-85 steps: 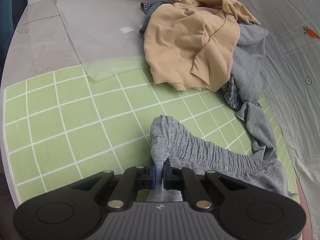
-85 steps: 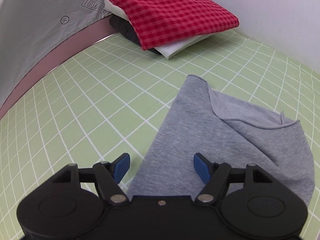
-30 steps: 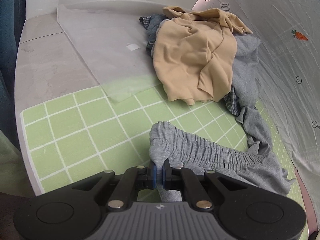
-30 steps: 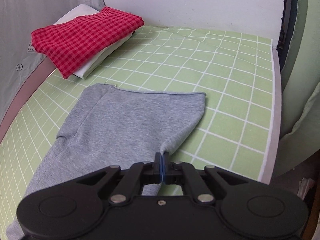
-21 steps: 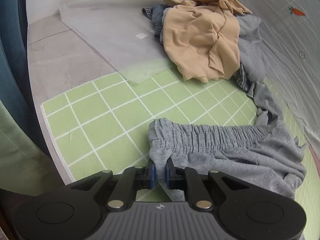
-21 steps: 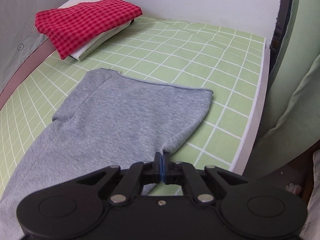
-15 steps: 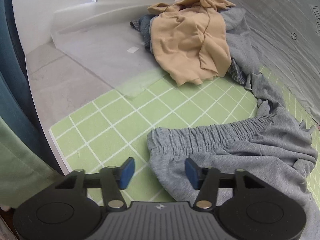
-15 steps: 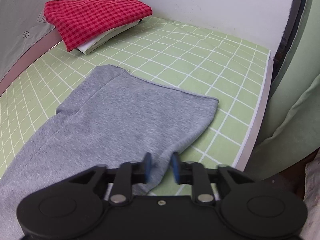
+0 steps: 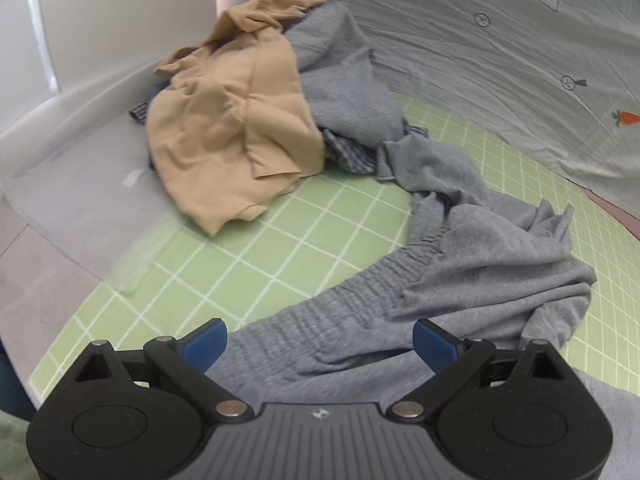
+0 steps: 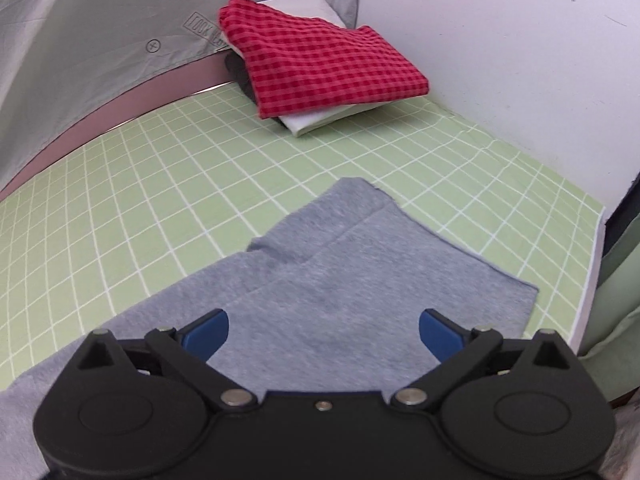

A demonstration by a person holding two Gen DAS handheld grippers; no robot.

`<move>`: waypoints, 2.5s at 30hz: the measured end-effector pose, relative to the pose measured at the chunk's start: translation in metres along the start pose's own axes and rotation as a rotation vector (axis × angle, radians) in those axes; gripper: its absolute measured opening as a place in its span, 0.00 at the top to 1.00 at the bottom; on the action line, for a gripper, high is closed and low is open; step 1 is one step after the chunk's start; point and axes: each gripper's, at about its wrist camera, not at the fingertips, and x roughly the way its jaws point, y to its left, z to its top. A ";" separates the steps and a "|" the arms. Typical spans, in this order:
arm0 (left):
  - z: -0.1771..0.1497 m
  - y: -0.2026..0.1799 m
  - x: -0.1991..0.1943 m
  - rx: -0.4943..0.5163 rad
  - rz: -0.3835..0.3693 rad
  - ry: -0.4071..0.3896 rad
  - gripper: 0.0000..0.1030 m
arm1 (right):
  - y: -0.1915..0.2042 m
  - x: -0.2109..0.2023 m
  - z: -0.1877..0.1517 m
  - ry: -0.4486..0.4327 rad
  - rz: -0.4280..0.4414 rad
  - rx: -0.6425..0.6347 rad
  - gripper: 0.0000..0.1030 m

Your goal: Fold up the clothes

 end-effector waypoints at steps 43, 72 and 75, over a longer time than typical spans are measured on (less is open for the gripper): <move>0.045 0.080 0.077 -0.382 0.072 0.056 0.77 | 0.394 0.020 0.018 0.069 0.538 -0.473 0.01; 0.046 0.066 0.089 -0.246 0.159 0.107 0.24 | 0.367 0.004 0.019 0.095 0.583 -0.392 0.99; 0.046 0.061 0.092 -0.226 0.159 0.116 0.16 | 0.343 0.002 0.017 0.093 0.529 -0.385 0.99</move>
